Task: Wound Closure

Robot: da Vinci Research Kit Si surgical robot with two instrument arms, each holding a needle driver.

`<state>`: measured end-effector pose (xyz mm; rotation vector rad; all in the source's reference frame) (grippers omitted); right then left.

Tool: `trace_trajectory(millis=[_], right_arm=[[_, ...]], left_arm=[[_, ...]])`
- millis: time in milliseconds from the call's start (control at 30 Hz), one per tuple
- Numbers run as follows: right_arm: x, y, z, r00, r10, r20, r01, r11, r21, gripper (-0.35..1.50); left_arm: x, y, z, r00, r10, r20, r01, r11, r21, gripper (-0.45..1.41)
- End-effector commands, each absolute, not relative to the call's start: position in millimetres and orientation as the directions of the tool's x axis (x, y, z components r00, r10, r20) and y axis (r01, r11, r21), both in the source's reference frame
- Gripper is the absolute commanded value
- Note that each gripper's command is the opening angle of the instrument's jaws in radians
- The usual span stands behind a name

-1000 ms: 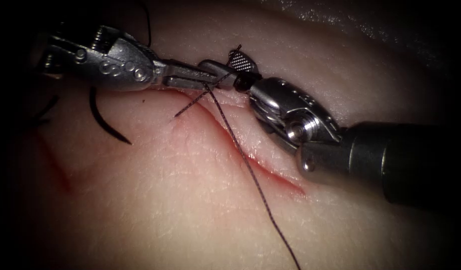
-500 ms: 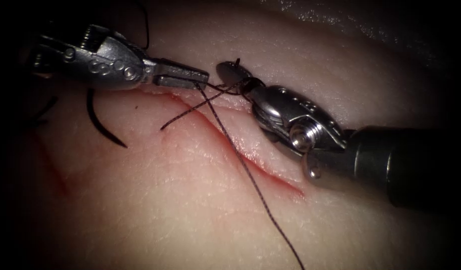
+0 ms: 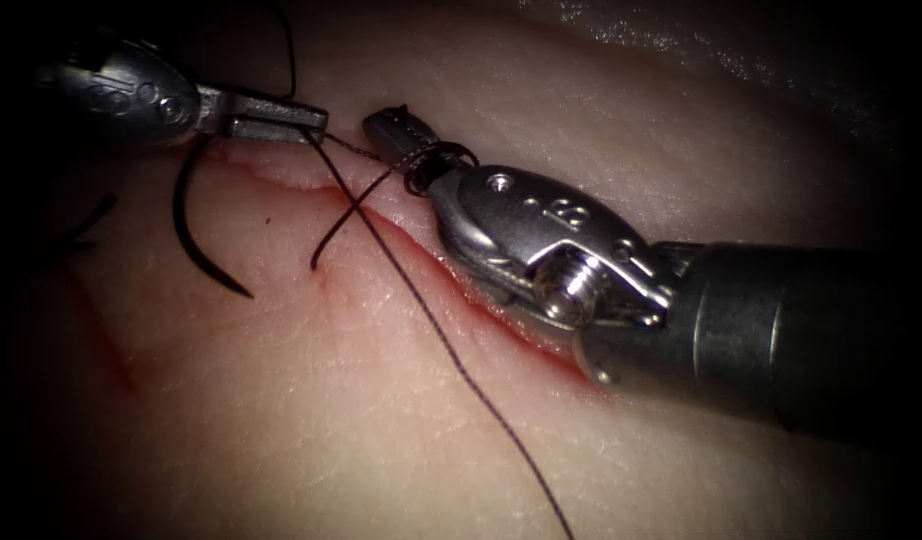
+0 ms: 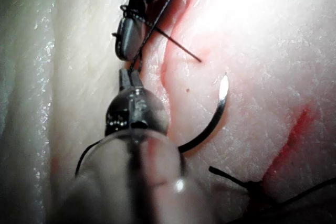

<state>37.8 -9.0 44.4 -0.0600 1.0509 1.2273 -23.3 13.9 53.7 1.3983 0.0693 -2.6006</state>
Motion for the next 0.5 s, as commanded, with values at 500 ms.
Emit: trace_trajectory(millis=[500], right_arm=[[40.3, -12.0, 45.5, 0.02, 0.747, -0.664, -0.75, 0.45, 0.484, -0.35]], left_arm=[[-24.1, 20.8, 54.6, -0.549, -0.013, -0.836, 0.044, -0.999, -0.014, -0.45]])
